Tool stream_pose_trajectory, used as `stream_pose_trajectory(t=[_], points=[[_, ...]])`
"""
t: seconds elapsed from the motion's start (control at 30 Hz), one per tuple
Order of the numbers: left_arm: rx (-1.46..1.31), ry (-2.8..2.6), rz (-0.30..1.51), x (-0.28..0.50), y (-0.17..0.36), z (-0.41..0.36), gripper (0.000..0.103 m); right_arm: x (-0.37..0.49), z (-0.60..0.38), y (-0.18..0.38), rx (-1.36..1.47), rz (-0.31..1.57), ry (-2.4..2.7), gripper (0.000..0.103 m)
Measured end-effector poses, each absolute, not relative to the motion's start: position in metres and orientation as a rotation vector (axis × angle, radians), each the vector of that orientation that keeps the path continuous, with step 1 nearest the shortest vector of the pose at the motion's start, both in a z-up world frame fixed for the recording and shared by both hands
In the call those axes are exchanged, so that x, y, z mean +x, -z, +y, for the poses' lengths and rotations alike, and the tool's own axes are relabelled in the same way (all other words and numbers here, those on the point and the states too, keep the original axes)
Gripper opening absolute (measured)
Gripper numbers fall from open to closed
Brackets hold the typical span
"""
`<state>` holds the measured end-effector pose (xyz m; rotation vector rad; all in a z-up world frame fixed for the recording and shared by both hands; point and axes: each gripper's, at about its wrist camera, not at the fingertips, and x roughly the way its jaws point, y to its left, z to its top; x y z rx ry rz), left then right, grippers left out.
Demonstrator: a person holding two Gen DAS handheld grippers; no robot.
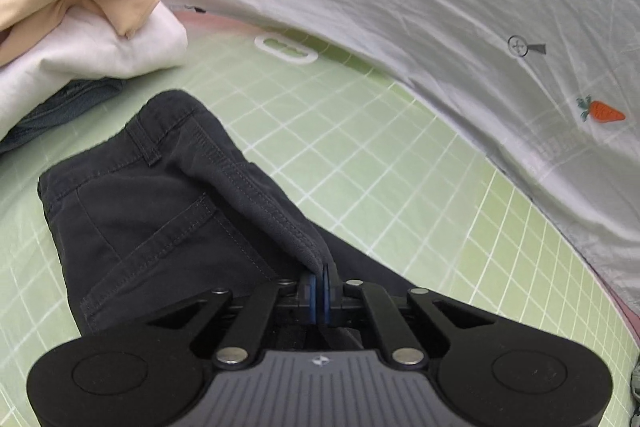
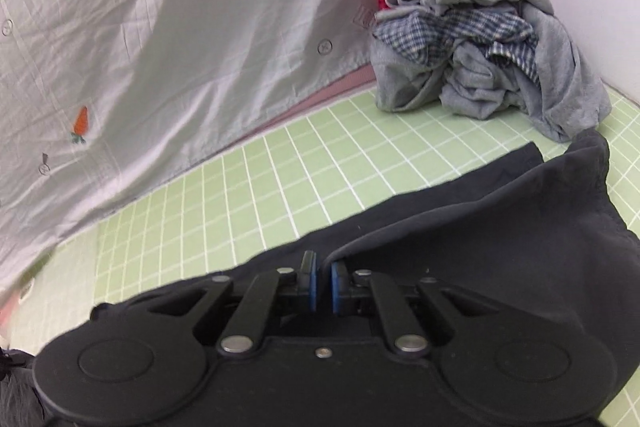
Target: Fold clothes
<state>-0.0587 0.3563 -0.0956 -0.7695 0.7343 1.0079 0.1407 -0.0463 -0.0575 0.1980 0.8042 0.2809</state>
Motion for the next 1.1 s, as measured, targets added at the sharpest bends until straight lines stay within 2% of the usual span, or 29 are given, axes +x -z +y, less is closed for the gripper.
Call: stream_pose_trajectory(t=[0.1, 0.2, 0.27, 0.3, 0.33, 0.37, 0.4, 0.43, 0.5, 0.73, 0.97, 1.1], points=[[-0.755, -1.009, 0.674, -0.049, 0.085, 0.365, 0.005, 0.154, -0.035, 0.044, 0.199, 0.773, -0.310, 0.006], [-0.741, -1.010, 0.655, -0.029, 0.100, 0.380, 0.013, 0.182, -0.017, 0.058, 0.185, 0.798, -0.330, 0.007], [-0.689, -0.997, 0.670, -0.027, 0.100, 0.376, 0.019, 0.198, -0.005, 0.080, 0.159, 0.818, -0.329, 0.029], [-0.660, -0.989, 0.678, -0.026, 0.099, 0.372, 0.023, 0.203, 0.000, 0.086, 0.123, 0.839, -0.299, 0.051], [-0.631, -0.982, 0.686, -0.026, 0.098, 0.369, 0.034, 0.201, 0.002, 0.086, 0.089, 0.834, -0.278, 0.060], [-0.603, -0.974, 0.694, -0.026, 0.097, 0.366, 0.043, 0.198, 0.003, 0.086, 0.056, 0.826, -0.258, 0.062], [-0.574, -0.966, 0.702, -0.025, 0.096, 0.362, 0.066, 0.195, 0.004, 0.085, 0.023, 0.817, -0.238, 0.071], [-0.545, -0.958, 0.710, -0.025, 0.095, 0.359, 0.081, 0.190, -0.001, 0.083, 0.022, 0.801, -0.239, 0.089], [-0.467, -0.890, 0.757, -0.025, 0.097, 0.340, 0.083, 0.179, -0.013, 0.083, 0.020, 0.795, -0.232, 0.102], [-0.311, -0.523, 0.946, -0.009, 0.125, 0.255, 0.085, 0.150, -0.033, 0.116, -0.096, 0.848, -0.234, 0.102], [-0.135, -0.432, 1.058, 0.029, 0.159, 0.204, 0.087, 0.142, -0.061, 0.149, -0.190, 0.892, -0.232, 0.102], [-0.181, -0.485, 1.109, 0.045, 0.177, 0.214, 0.103, 0.170, -0.100, 0.153, -0.276, 0.860, -0.134, 0.102]])
